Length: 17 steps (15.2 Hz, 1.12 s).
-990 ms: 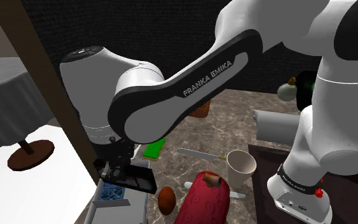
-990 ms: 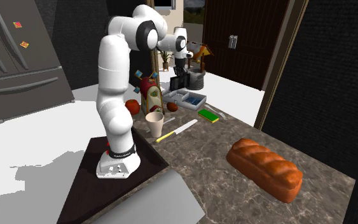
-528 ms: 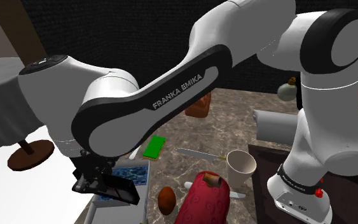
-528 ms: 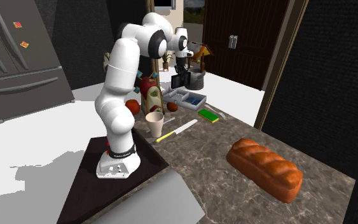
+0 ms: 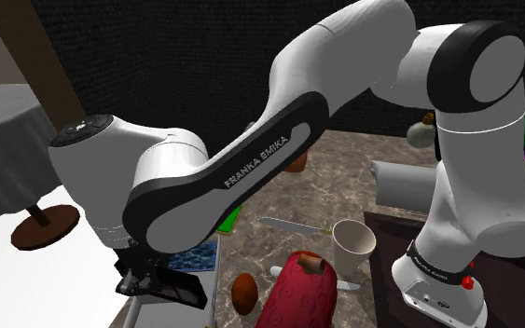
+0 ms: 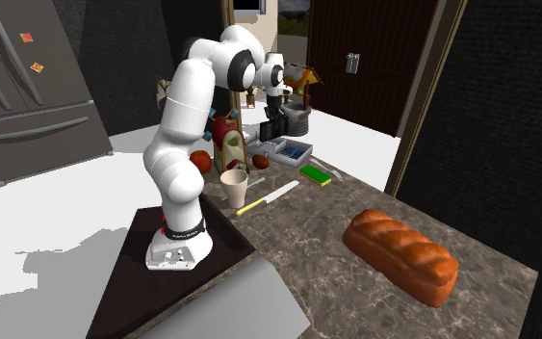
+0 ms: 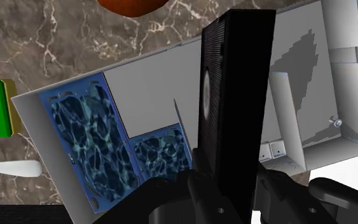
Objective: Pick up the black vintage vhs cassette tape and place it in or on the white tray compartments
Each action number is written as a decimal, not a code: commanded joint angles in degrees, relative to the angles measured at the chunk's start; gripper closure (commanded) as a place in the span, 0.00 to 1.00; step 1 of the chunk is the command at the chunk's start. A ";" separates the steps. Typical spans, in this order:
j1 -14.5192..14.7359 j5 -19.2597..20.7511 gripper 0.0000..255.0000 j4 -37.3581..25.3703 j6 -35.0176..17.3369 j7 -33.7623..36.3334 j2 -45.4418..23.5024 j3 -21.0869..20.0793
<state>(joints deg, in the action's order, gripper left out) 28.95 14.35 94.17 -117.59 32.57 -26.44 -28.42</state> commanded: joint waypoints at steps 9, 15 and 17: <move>0.44 1.55 1.00 2.36 -4.67 1.00 -2.52 0.85; 0.43 1.56 0.00 2.36 -4.67 1.00 -2.52 0.84; 0.44 1.56 0.00 2.35 -4.67 1.01 -2.53 0.84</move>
<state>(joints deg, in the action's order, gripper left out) 29.39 15.91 96.53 -122.26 33.58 -28.97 -27.58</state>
